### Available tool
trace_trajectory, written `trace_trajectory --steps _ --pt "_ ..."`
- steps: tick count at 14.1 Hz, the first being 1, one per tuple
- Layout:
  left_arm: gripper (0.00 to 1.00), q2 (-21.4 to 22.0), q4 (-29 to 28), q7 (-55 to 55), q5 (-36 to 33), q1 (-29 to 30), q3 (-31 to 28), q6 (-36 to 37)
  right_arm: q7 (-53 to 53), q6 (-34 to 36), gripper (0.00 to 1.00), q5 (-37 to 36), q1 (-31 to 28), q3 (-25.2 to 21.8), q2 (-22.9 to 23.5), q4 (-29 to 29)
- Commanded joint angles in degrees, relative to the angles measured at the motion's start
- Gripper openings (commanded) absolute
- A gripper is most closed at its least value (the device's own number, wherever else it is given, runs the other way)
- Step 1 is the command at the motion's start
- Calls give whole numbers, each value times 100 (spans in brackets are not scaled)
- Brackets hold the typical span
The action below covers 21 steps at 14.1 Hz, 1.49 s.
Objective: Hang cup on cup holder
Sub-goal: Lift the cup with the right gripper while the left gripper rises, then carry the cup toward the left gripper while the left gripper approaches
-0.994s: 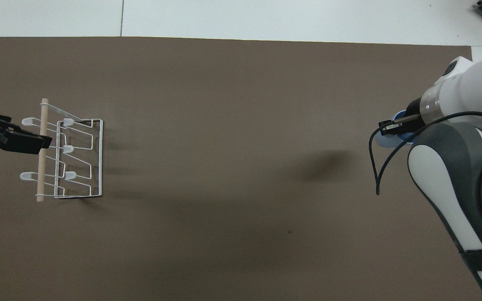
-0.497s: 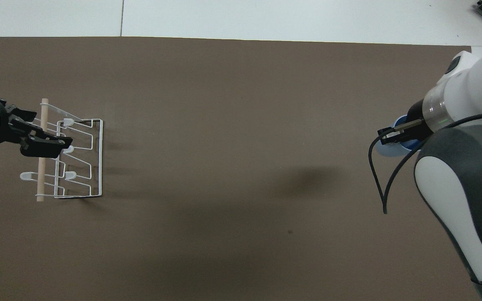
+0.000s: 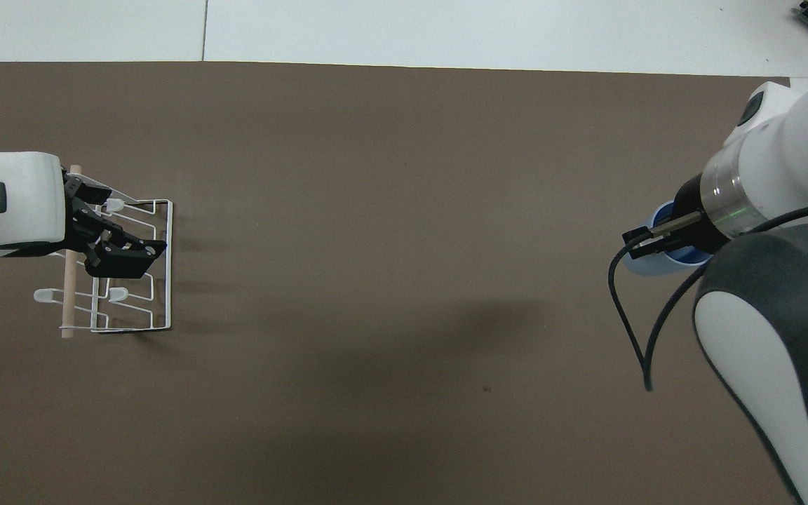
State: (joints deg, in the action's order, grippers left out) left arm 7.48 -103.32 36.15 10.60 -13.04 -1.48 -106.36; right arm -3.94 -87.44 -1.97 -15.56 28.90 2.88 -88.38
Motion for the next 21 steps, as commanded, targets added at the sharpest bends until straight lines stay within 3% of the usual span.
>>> trace_trajectory --steps 1,3,9,16,21 --pt "100 192 -188 138 73 -119 -80 63 43 165 0 -58 -52 274 -16 119" --pt "100 192 -197 138 73 -128 -80 80 43 306 0 -14 -52 466 19 382" --pt "100 192 -197 146 73 -146 -71 27 867 9 0 1540 -44 555 28 409" --pt "100 192 -214 1217 327 -155 -10 54 3442 -923 0 2657 440 608 11 278" --pt "100 192 -206 1509 1329 -155 51 89 5164 -1634 0 3264 755 608 11 146"
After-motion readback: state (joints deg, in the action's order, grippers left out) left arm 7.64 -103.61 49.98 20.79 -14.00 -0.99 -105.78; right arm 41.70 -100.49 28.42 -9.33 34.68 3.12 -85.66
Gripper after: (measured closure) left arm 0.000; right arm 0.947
